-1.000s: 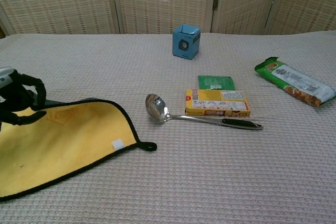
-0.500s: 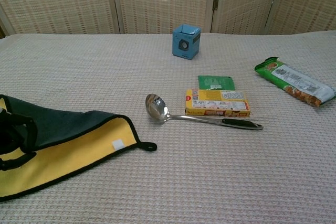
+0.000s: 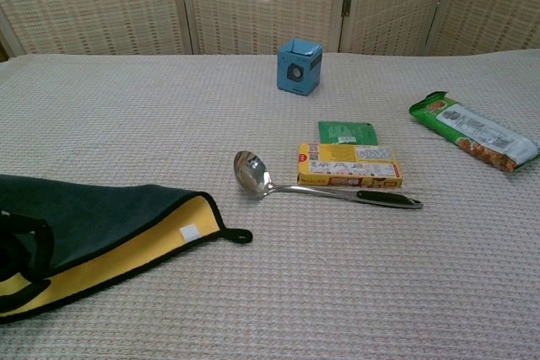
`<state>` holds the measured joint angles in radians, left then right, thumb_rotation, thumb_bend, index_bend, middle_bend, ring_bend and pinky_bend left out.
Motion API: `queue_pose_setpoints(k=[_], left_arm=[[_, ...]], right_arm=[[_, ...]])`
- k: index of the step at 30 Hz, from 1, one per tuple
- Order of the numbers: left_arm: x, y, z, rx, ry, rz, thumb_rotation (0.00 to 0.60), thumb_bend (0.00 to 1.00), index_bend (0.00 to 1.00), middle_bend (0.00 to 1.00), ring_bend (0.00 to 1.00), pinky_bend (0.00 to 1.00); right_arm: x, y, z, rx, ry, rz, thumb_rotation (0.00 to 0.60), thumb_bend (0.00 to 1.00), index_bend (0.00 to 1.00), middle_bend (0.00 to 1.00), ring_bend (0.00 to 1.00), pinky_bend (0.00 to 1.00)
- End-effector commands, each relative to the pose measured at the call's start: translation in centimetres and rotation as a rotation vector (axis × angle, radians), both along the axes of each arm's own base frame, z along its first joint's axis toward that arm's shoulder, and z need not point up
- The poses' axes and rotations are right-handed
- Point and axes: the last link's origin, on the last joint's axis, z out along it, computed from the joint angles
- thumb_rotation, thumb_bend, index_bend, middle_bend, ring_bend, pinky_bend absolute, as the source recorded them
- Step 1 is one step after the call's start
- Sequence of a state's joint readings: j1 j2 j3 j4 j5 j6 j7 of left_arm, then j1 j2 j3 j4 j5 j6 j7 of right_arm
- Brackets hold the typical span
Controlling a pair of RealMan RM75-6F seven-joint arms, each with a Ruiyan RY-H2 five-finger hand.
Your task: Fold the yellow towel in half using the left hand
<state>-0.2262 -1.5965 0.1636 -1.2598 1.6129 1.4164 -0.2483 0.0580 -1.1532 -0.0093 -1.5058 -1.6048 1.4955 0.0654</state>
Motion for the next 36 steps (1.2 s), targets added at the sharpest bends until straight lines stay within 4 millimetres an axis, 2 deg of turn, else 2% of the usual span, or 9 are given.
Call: queue_pose_setpoints(k=[1, 10, 18, 22, 36], left_arm=[[-1.0, -0.2, 0.5, 0.014, 0.039, 0.005, 0.6, 0.39, 0.62, 1.0, 1.0, 1.0], [-2.3, -1.2, 1.5, 0.011, 0.034, 0.039, 0.6, 0.39, 0.63, 1.0, 1.0, 1.0], [-1.3, -2.1, 1.4, 0.004, 0.01, 0.004, 0.6, 0.39, 0.63, 1.0, 1.0, 1.0], [-1.2, -1.5, 1.1, 0.025, 0.084, -0.045, 0.6, 0.39, 0.63, 1.0, 1.0, 1.0], [-3.6, -2.2, 1.7, 0.02, 0.18, -0.045, 0.6, 0.39, 0.64, 1.0, 1.0, 1.0]], right_arm=[[0.1, 0.2, -0.1, 0.004, -0.003, 0.001, 0.6, 0.43, 0.0, 0.0, 0.0, 0.0], [0.2, 0.1, -0.5, 0.004, 0.001, -0.001, 0.6, 0.43, 0.0, 0.0, 0.0, 0.0], [0.3, 0.2, -0.6, 0.011, -0.001, 0.002, 0.6, 0.43, 0.0, 0.0, 0.0, 0.0], [0.6, 0.5, -0.3, 0.007, -0.009, 0.018, 0.6, 0.43, 0.0, 0.0, 0.0, 0.0], [0.7, 1.0, 0.3, -0.008, -0.024, 0.03, 0.6, 0.43, 0.0, 0.0, 0.0, 0.0]])
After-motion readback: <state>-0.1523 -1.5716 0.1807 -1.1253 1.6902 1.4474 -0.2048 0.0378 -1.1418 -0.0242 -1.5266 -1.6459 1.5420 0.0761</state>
